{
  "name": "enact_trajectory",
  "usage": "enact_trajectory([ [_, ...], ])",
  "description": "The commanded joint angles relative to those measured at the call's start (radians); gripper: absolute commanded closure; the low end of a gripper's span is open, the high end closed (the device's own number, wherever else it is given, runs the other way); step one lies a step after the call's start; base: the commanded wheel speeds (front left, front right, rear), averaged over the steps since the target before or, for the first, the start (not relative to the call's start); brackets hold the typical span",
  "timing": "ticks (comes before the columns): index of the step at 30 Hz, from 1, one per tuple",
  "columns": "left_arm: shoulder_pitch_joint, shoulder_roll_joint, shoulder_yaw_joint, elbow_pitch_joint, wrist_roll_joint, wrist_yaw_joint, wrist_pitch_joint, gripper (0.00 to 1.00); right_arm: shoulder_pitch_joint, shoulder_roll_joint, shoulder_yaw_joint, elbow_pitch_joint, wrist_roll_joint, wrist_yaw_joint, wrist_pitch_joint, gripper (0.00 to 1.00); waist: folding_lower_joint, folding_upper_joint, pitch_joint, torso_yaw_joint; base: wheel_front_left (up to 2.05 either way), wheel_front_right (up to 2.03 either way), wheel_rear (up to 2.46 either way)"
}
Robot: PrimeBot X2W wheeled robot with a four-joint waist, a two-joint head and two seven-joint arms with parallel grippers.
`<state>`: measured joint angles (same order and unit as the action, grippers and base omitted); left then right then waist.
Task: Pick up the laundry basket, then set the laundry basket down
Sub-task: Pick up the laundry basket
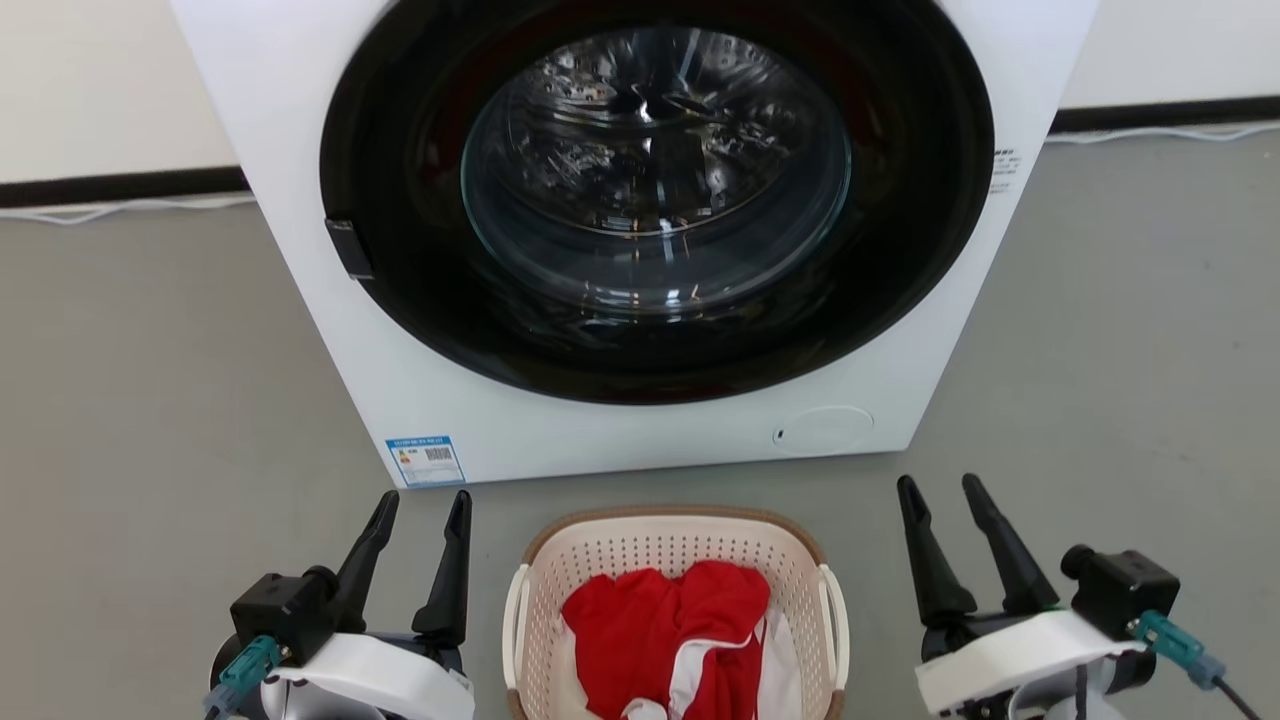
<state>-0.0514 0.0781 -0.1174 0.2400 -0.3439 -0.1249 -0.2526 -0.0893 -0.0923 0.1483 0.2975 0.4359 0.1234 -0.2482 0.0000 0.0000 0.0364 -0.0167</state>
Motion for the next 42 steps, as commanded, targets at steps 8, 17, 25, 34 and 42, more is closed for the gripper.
enact_trajectory([
  [8,-0.084,0.02,0.029,-0.024,0.003,-0.006,-0.009,0.0,-0.074,0.005,-0.019,-0.017,-0.046,0.007,-0.014,0.0,0.0,0.0,0.094,-0.012,0.0,0.0,0.0],
  [17,-0.123,0.031,0.022,0.024,-0.002,-0.006,-0.009,0.0,-0.103,0.018,-0.048,0.019,-0.075,0.007,-0.014,0.0,0.0,0.0,0.188,-0.029,0.0,0.0,0.0],
  [25,-0.182,0.052,0.011,0.064,-0.017,-0.006,-0.009,0.0,-0.163,0.024,-0.058,0.082,-0.072,0.007,-0.014,0.0,0.0,0.0,0.305,-0.044,0.0,0.0,0.0],
  [34,-0.261,0.078,-0.012,0.143,-0.04,-0.006,-0.009,0.0,-0.243,0.028,-0.053,0.176,-0.068,0.007,-0.014,0.0,0.0,0.0,0.425,-0.048,0.0,0.0,0.0],
  [42,-0.371,0.091,-0.063,0.25,-0.067,-0.006,-0.009,0.0,-0.326,0.025,-0.053,0.263,-0.07,0.007,-0.014,0.0,0.0,0.0,0.56,-0.031,0.0,0.0,0.0],
])
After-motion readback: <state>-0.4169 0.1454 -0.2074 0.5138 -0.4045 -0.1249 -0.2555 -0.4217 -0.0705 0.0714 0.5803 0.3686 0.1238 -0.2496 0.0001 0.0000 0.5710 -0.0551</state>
